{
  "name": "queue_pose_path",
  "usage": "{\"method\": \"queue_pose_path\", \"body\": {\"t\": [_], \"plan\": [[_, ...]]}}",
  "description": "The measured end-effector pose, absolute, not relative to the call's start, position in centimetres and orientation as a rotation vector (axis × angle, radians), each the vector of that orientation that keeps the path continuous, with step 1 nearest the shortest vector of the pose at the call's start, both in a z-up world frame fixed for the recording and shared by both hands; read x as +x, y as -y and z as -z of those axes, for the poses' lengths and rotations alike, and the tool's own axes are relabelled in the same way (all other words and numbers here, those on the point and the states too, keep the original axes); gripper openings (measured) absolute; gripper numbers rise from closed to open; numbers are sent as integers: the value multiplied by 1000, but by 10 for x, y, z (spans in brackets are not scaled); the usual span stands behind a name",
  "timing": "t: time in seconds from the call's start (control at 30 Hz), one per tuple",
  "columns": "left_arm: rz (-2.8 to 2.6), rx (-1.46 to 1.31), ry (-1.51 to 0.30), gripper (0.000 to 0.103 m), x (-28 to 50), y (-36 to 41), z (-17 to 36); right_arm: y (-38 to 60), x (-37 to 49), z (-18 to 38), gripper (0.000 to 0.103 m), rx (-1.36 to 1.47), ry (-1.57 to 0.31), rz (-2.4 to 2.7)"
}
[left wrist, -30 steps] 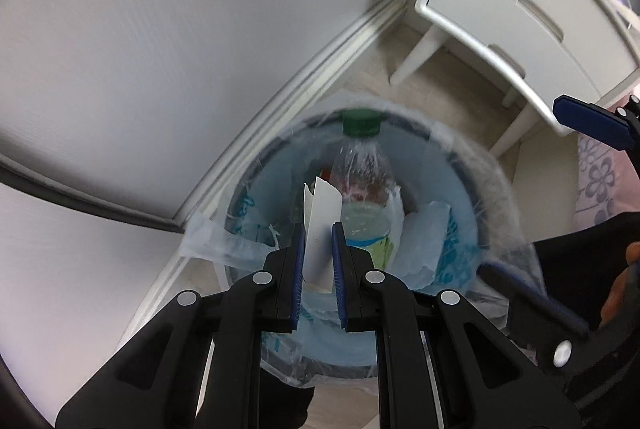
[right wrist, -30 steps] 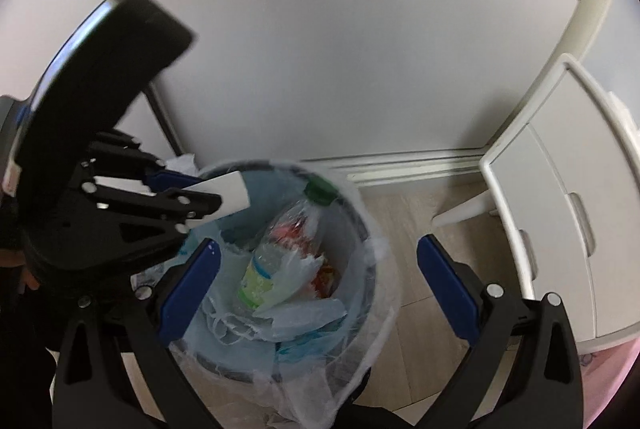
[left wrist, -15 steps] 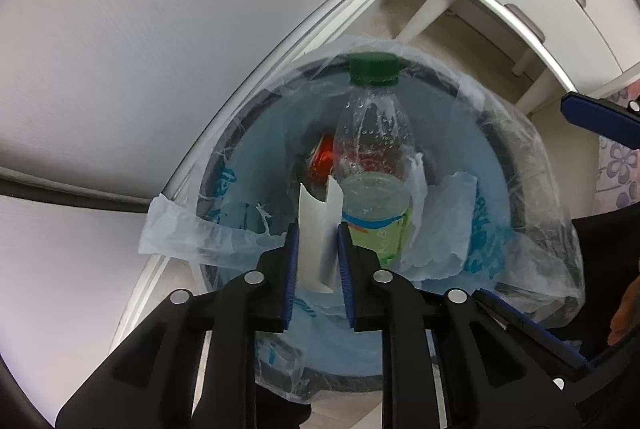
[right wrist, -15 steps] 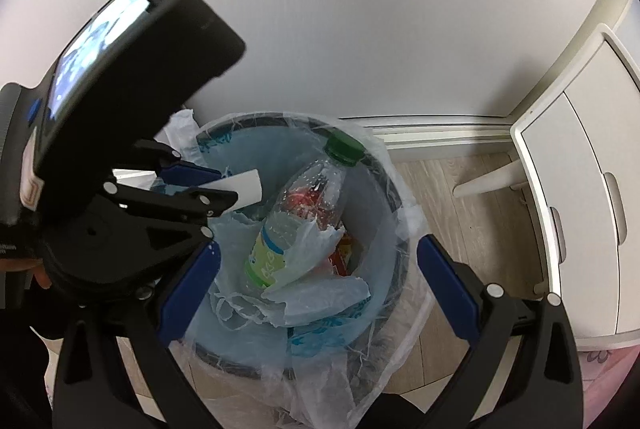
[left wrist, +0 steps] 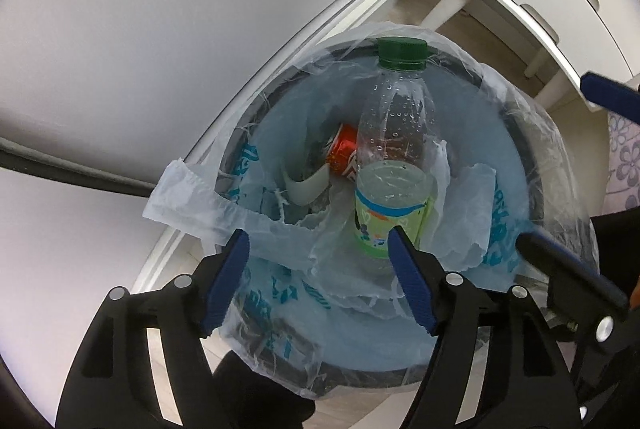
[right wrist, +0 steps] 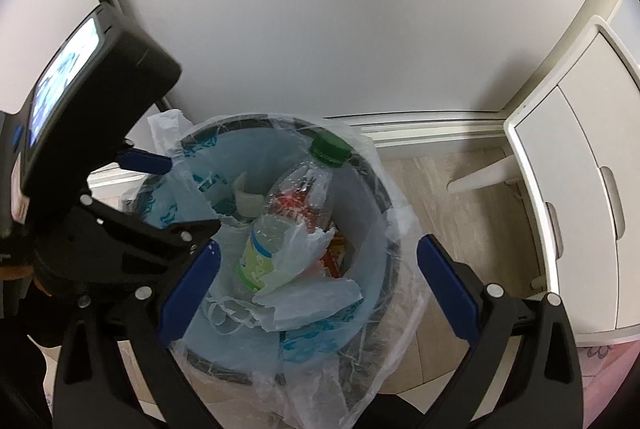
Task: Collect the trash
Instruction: 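Open the left gripper to drop the card into the bin, then move both open tools back up to the nightstand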
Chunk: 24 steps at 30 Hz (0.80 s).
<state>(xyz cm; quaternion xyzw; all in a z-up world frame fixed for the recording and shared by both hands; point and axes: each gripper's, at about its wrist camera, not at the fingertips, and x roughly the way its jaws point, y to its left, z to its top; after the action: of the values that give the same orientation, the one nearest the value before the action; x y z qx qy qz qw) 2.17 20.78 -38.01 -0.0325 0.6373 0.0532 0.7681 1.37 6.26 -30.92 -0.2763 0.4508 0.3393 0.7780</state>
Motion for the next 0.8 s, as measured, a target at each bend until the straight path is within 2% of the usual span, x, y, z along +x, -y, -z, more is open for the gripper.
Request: {"method": "queue_pose_path", "body": {"t": [0.47, 0.57, 0.7, 0.8], "plan": [[-135, -4, -1325, 79, 11, -197, 342, -41, 18, 278, 96, -534, -921, -679], [-136, -44, -1288, 81, 7, -199, 324, -35, 16, 259, 96, -518, -876, -668], [-120, -89, -1227, 91, 5, -198, 297, -22, 20, 222, 96, -459, -808, -637], [-100, -54, -1179, 92, 11, -186, 273, -10, 26, 200, 96, -435, -773, -611]]}}
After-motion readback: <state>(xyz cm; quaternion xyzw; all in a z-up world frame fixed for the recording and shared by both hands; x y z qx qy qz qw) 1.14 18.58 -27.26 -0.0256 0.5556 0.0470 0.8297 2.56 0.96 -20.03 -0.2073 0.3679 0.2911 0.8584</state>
